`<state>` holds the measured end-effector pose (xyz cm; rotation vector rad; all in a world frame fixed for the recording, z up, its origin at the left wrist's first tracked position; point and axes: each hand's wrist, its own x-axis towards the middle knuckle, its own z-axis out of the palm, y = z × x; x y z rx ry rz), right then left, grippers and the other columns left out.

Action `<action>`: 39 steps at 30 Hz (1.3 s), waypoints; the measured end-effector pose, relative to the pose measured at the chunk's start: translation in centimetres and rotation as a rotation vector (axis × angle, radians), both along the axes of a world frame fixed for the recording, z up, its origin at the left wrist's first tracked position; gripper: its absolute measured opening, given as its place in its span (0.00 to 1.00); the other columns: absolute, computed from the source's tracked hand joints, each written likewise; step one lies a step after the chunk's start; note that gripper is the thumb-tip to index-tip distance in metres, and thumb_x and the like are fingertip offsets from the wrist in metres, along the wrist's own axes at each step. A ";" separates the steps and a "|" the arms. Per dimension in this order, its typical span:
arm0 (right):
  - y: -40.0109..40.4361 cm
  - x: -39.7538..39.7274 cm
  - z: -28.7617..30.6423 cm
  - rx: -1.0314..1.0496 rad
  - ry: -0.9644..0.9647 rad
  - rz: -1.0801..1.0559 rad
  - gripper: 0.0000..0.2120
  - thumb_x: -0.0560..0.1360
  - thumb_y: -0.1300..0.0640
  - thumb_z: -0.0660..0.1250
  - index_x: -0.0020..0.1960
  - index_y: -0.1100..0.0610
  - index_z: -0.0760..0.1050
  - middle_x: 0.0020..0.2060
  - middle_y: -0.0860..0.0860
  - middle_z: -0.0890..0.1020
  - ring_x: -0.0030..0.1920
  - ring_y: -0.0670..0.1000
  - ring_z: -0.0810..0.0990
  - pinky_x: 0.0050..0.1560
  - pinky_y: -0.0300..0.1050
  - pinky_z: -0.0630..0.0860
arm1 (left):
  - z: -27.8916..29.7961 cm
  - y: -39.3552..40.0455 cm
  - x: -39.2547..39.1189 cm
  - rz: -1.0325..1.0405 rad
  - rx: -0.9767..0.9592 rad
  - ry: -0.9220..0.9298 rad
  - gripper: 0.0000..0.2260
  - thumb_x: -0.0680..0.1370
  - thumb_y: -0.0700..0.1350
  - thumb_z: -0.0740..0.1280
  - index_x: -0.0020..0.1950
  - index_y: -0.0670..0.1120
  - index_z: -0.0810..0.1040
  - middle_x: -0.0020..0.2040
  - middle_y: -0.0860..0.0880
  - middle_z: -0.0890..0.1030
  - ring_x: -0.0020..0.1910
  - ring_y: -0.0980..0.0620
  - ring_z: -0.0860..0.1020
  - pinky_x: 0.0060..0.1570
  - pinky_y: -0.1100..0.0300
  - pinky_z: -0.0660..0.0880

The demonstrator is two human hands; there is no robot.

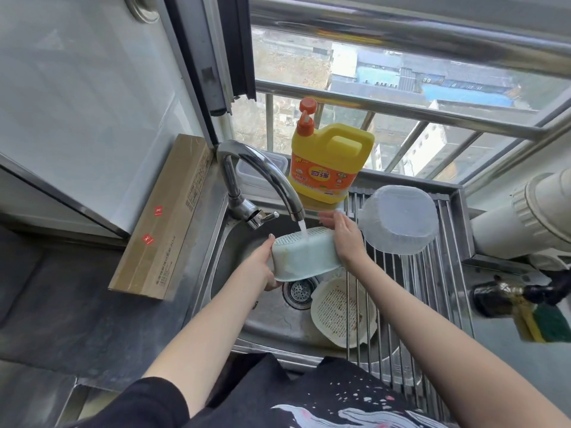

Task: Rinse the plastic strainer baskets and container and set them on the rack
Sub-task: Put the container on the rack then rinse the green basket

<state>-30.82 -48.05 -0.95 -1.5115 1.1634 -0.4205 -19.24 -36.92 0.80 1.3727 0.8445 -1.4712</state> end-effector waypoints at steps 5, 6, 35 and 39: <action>-1.0 0.0 0.2 0.093 -0.043 -0.030 0.24 0.83 0.48 0.47 0.56 0.58 0.78 0.52 0.56 0.82 0.54 0.53 0.80 0.59 0.52 0.74 | -0.3 0.1 0.2 0.081 0.023 0.049 0.24 0.68 0.58 0.75 0.42 0.38 0.72 0.38 0.40 0.78 0.54 0.44 0.81 0.54 0.47 0.78; -1.0 -0.1 0.1 0.089 -0.038 -0.027 0.23 0.83 0.49 0.47 0.56 0.58 0.78 0.52 0.56 0.82 0.55 0.53 0.80 0.58 0.51 0.75 | -0.3 0.1 0.1 0.095 0.016 0.056 0.24 0.68 0.58 0.75 0.43 0.38 0.72 0.38 0.40 0.77 0.54 0.44 0.81 0.53 0.46 0.78; 3.5 0.5 0.8 -0.322 0.209 0.507 0.22 0.79 0.42 0.51 0.52 0.52 0.80 0.48 0.53 0.84 0.49 0.54 0.81 0.51 0.48 0.74 | 0.4 1.3 -1.7 0.029 -0.173 -0.171 0.22 0.79 0.60 0.57 0.46 0.40 0.73 0.22 0.42 0.79 0.28 0.43 0.78 0.36 0.49 0.73; 4.3 0.0 0.8 -0.446 0.298 0.638 0.26 0.71 0.34 0.58 0.62 0.46 0.75 0.51 0.52 0.82 0.52 0.52 0.79 0.54 0.48 0.71 | 0.2 0.9 -1.1 0.055 -0.159 -0.200 0.18 0.80 0.56 0.59 0.61 0.43 0.71 0.41 0.41 0.77 0.38 0.42 0.76 0.30 0.47 0.78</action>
